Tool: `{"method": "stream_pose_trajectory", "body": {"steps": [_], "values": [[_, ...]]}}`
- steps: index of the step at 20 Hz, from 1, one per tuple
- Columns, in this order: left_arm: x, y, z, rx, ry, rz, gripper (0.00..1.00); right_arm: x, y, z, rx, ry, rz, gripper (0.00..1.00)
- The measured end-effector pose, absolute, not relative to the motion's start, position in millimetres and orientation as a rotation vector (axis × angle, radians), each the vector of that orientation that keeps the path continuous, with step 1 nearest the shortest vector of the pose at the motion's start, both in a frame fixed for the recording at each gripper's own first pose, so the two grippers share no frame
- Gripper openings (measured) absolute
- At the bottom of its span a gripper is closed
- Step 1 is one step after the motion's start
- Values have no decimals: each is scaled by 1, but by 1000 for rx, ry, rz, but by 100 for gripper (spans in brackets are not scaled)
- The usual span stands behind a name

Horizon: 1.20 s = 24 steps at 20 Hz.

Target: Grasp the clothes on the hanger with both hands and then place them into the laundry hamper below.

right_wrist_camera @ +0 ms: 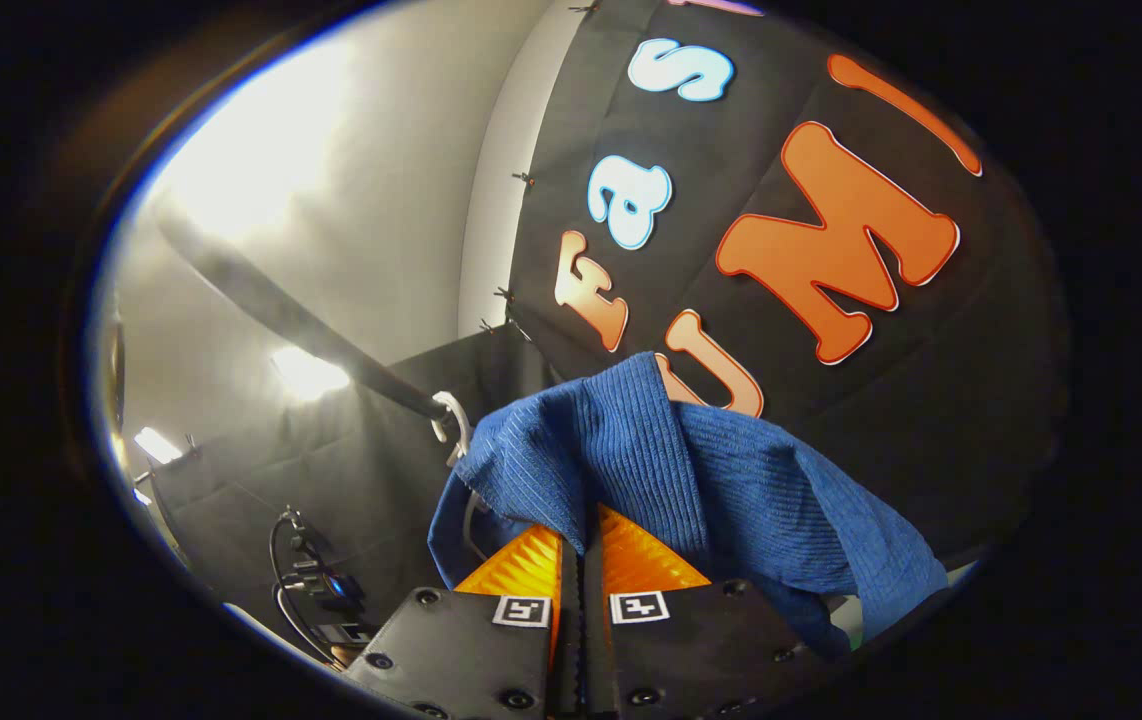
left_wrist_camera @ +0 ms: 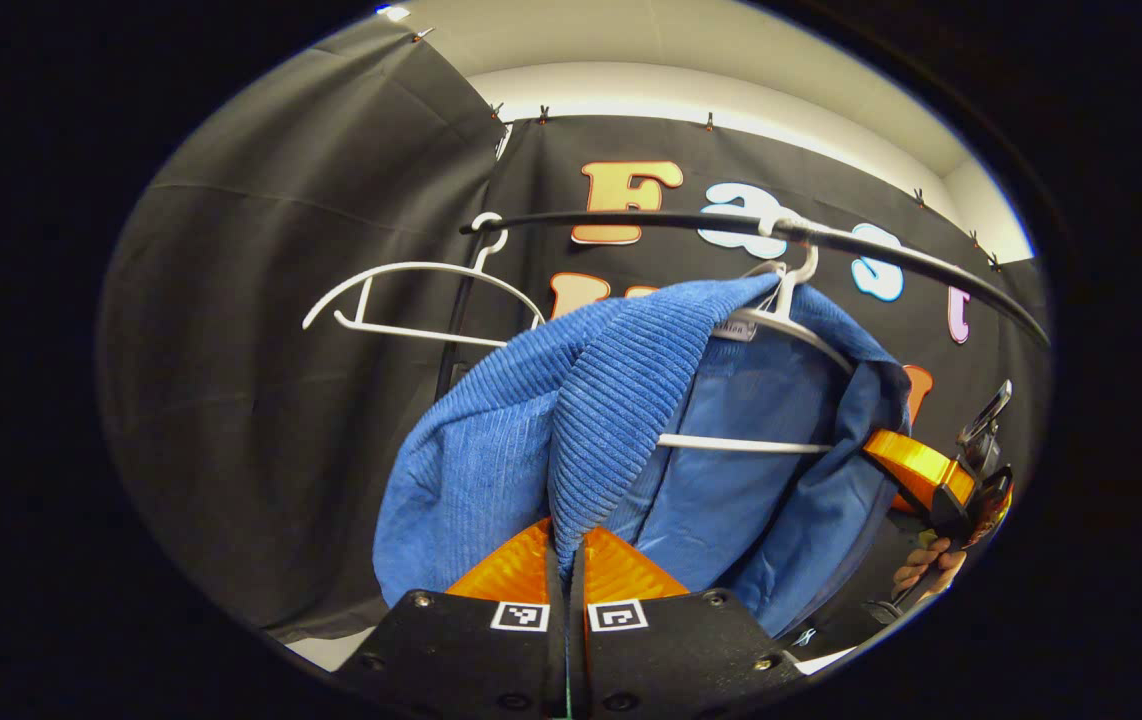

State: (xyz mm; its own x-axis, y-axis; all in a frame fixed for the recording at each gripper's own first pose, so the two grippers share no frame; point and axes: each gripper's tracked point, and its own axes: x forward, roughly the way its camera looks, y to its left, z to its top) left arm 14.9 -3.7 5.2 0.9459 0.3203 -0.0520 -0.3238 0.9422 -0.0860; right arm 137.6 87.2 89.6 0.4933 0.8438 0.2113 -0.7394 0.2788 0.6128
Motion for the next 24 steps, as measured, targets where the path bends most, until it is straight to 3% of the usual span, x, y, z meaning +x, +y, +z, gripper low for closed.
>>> {"method": "stream_pose_trajectory", "body": {"steps": [9,24], "values": [[-33,20,87,-95,-25,269,1,165,80,131,978,204,1050,7],[-8,62,162,26,-64,200,2,216,74,168,902,179,886,7]]}}
